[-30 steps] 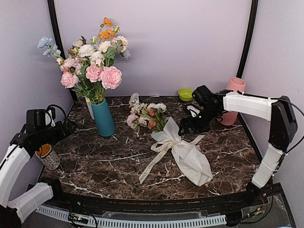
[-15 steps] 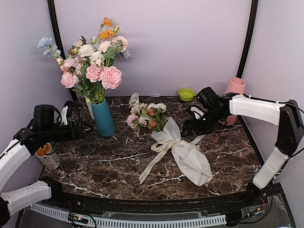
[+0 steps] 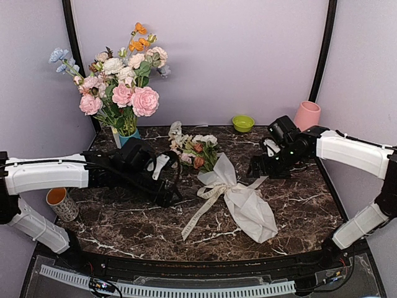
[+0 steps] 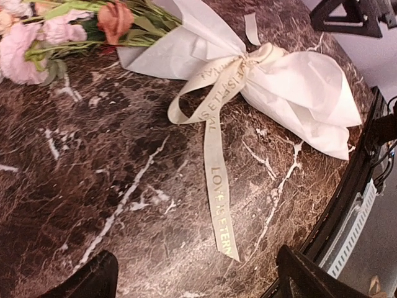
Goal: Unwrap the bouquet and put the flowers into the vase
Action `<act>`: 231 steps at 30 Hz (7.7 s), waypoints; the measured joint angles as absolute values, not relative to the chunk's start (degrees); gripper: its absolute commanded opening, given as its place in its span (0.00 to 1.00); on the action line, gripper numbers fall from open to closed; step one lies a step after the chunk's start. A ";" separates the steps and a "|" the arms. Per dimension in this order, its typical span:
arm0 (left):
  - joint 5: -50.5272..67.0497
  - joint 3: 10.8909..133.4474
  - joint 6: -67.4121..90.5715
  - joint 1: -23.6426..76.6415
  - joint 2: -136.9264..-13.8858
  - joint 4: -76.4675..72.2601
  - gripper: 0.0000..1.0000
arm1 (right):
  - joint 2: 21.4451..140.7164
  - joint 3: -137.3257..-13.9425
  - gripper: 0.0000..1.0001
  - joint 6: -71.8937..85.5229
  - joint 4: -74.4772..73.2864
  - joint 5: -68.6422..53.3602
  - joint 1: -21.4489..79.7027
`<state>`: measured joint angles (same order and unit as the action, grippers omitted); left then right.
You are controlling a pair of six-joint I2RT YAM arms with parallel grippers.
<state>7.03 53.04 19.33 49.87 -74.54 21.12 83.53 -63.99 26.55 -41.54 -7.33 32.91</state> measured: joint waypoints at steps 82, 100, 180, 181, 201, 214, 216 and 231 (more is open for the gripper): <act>-3.64 58.35 18.65 58.83 -89.60 20.25 0.00 | 89.89 -54.35 0.58 37.32 -31.92 2.09 52.25; -7.18 54.65 23.33 52.31 -72.29 33.45 0.00 | 97.62 -55.77 0.58 40.62 -27.94 2.20 52.12; 1.10 58.89 0.64 50.15 -97.67 3.16 0.00 | 96.23 -60.86 0.92 32.45 -31.09 -14.79 42.24; 1.30 58.63 1.17 50.15 -97.01 3.05 0.00 | 96.64 -60.86 0.90 32.38 -31.00 -15.00 42.54; -5.63 56.14 7.55 50.17 -88.49 15.22 0.00 | 101.36 -60.60 0.56 39.83 -30.15 -12.84 44.64; -16.05 53.63 9.72 47.16 -78.08 28.12 0.00 | 101.82 -61.10 0.56 41.28 -30.30 -12.78 44.64; -17.32 53.60 9.91 46.44 -76.55 29.47 0.00 | 102.28 -61.69 0.57 41.25 -30.55 -12.84 44.64; -15.25 52.71 12.56 45.84 -70.54 30.94 0.67 | 103.22 -64.79 0.89 36.32 -30.65 -17.26 45.50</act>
<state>-15.25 52.71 12.56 45.84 -70.54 30.94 103.22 -64.79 36.32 -30.65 -17.26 45.50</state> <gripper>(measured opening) 0.649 0.876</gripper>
